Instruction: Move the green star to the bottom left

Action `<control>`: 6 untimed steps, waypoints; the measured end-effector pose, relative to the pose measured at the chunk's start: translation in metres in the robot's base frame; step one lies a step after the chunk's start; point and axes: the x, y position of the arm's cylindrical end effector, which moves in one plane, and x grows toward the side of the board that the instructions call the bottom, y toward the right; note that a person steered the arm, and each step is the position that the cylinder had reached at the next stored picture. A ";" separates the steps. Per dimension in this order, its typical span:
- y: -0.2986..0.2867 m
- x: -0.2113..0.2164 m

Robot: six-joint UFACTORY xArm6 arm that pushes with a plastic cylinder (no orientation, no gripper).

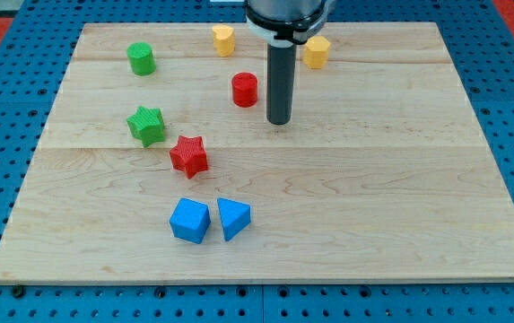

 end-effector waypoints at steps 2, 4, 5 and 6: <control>-0.115 -0.016; -0.186 0.027; -0.203 0.051; -0.156 0.076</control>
